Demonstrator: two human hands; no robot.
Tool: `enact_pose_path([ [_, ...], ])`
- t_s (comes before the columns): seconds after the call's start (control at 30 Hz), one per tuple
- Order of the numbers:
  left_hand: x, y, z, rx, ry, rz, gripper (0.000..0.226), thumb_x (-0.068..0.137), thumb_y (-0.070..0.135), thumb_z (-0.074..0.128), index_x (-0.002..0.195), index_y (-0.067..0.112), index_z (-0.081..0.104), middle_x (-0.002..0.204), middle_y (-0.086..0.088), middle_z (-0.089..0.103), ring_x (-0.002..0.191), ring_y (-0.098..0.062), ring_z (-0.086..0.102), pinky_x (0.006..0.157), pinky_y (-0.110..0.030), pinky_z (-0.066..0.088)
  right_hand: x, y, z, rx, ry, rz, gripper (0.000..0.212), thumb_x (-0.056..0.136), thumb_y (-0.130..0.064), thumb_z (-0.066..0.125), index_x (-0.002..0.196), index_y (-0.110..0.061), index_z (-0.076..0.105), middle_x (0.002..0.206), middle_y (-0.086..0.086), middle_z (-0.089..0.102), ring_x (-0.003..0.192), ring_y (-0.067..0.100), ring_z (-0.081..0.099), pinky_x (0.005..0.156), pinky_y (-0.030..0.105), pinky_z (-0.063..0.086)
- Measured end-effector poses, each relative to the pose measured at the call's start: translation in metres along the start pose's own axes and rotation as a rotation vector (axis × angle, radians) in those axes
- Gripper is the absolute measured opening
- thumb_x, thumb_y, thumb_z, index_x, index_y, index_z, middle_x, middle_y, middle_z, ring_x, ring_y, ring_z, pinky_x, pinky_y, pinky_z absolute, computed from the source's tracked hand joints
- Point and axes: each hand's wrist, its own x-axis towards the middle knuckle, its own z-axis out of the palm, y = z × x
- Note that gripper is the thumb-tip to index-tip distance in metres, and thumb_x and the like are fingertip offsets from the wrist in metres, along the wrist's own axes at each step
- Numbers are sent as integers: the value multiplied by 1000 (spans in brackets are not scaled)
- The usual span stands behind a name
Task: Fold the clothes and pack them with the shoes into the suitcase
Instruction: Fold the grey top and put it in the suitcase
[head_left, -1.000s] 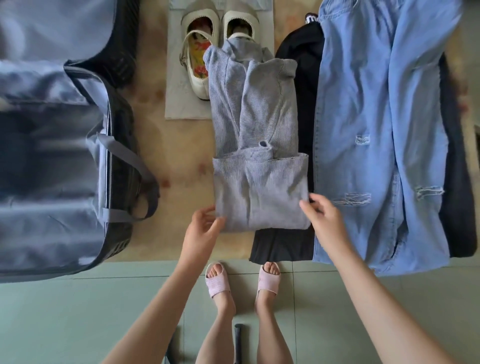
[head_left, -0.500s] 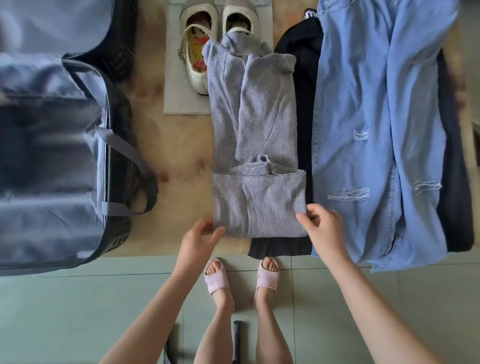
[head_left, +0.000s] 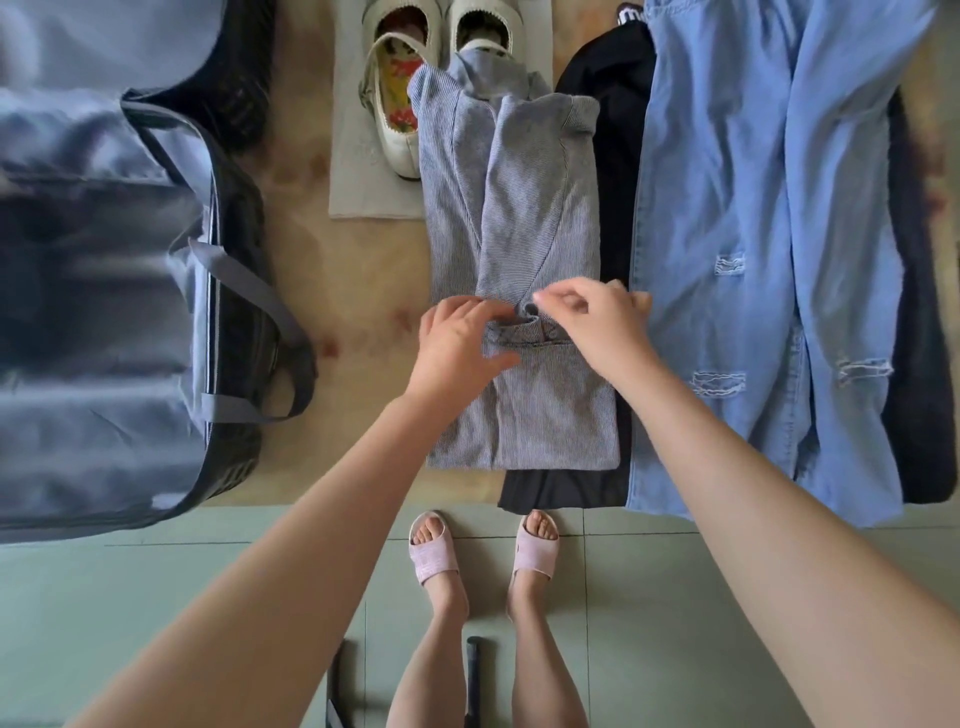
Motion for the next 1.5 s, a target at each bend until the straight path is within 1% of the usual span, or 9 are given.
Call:
enact_pose_path([
  [0.2, -4, -4, 10, -3, 122, 71, 25, 78, 27, 74, 103, 25, 71, 104, 6, 63, 111, -22, 45, 94, -23, 16, 5, -5, 6, -6, -128, -37, 17, 90, -44, 59, 97, -34, 70, 80, -21, 55, 90, 2, 24, 80, 32, 18],
  [0.33, -11, -11, 16, 36, 127, 120, 34, 76, 27, 76, 109, 22, 68, 101, 7, 67, 110, -23, 48, 91, -25, 18, 5, -3, 8, -45, -116, -70, 26, 84, -57, 60, 96, -36, 69, 86, -16, 63, 101, 9, 45, 75, 32, 14],
  [0.5, -16, -12, 21, 55, 248, 124, 21, 74, 23, 76, 95, 22, 75, 81, 9, 70, 96, -23, 55, 85, -22, 17, 5, -3, 10, -70, -241, -22, 31, 85, -55, 60, 111, -38, 65, 87, -14, 38, 98, 18, 21, 85, 28, 21],
  [0.63, -18, -9, 23, -10, 320, 108, 19, 75, 21, 76, 93, 22, 73, 81, 10, 67, 95, -14, 49, 88, -23, 21, 11, -9, 11, -108, -234, -41, 21, 85, -47, 65, 103, -37, 68, 95, -7, 60, 101, 19, 26, 75, 27, 15],
  [0.8, -17, -2, 18, -133, 417, -16, 24, 78, 20, 75, 95, 14, 60, 87, 13, 58, 92, -7, 43, 90, -21, 23, 11, -15, -3, 68, -258, -137, 20, 98, -27, 52, 107, -29, 69, 76, -21, 43, 81, -10, 30, 94, 31, 22],
  [0.93, -10, 0, 19, -94, 386, -77, 34, 75, 23, 78, 97, 13, 54, 95, 5, 60, 94, -16, 49, 85, -22, 23, 14, -9, 6, -73, -152, -205, 27, 100, -32, 43, 117, -35, 64, 100, -11, 55, 106, 15, 35, 77, 29, 14],
  [1.07, -7, -5, 20, -18, 359, 7, 19, 79, 29, 74, 88, 17, 63, 101, 0, 55, 97, -22, 48, 88, -34, 32, 1, 12, 3, -36, 79, -250, 21, 93, -34, 57, 111, -30, 66, 113, -14, 59, 107, 16, 39, 71, 27, 12],
  [1.3, -12, -21, 24, 77, 205, 154, 39, 69, 26, 81, 106, 21, 70, 116, -2, 60, 110, -26, 51, 98, -45, 36, -18, 50, 11, -157, 31, -252, 23, 75, -33, 77, 94, -22, 71, 117, -5, 57, 112, 28, 39, 76, 25, 11],
  [1.5, 2, -11, 28, 135, 312, 190, 14, 75, 21, 76, 89, 21, 72, 97, -1, 61, 96, -26, 52, 87, -32, 28, -18, 48, 8, -136, 203, -248, 19, 75, -35, 76, 86, -20, 71, 78, -18, 58, 97, 17, 42, 75, 27, 12],
])
